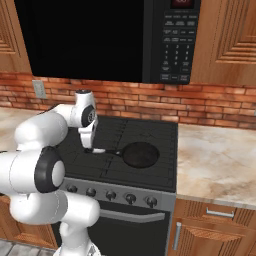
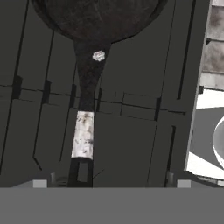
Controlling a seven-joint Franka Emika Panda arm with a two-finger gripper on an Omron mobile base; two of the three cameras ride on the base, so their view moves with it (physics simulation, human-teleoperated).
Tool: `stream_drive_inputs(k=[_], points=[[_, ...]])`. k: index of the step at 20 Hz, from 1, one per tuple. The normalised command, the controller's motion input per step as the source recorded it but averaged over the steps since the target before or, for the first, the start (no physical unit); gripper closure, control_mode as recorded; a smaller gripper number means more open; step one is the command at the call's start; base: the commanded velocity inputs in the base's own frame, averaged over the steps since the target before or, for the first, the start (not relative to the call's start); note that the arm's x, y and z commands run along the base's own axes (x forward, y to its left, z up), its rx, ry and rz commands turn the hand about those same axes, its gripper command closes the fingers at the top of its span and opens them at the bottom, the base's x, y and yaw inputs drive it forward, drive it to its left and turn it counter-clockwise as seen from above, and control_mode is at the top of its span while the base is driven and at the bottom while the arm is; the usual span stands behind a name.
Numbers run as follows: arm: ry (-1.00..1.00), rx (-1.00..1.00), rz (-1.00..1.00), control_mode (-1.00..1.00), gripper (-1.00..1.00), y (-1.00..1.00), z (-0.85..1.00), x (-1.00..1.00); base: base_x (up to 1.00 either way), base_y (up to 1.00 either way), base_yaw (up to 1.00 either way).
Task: Place the pan on the front right burner on the stove. Then place the tomato and the onion in the pan and turn on the front right burner.
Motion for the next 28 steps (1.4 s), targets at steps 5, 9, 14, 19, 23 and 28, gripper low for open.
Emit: stream_drive_inputs(k=[5, 9, 14, 19, 23, 28], points=[[0.00, 0.00, 0.13, -1.00, -1.00, 0.17, 0.20, -0.12, 0.00, 0.00, 0.00], [0.00, 0.00, 0.17, -1.00, -1.00, 0.29, 0.01, -0.19, 0.00, 0.00, 0.00], [0.00, 0.00, 0.20, -1.00, -1.00, 0.30, 0.00, -0.15, 0.00, 0.00, 0.00], [0.00, 0.00, 0.21, -1.00, -1.00, 0.26, 0.00, -0.07, 0.00, 0.00, 0.00], [-0.03, 0.00, 0.21, -1.00, -1.00, 0.25, 0.03, -0.07, 0.00, 0.00, 0.00], [-0.04, 0.00, 0.22, -1.00, -1.00, 0.25, 0.03, -0.01, 0.00, 0.00, 0.00]])
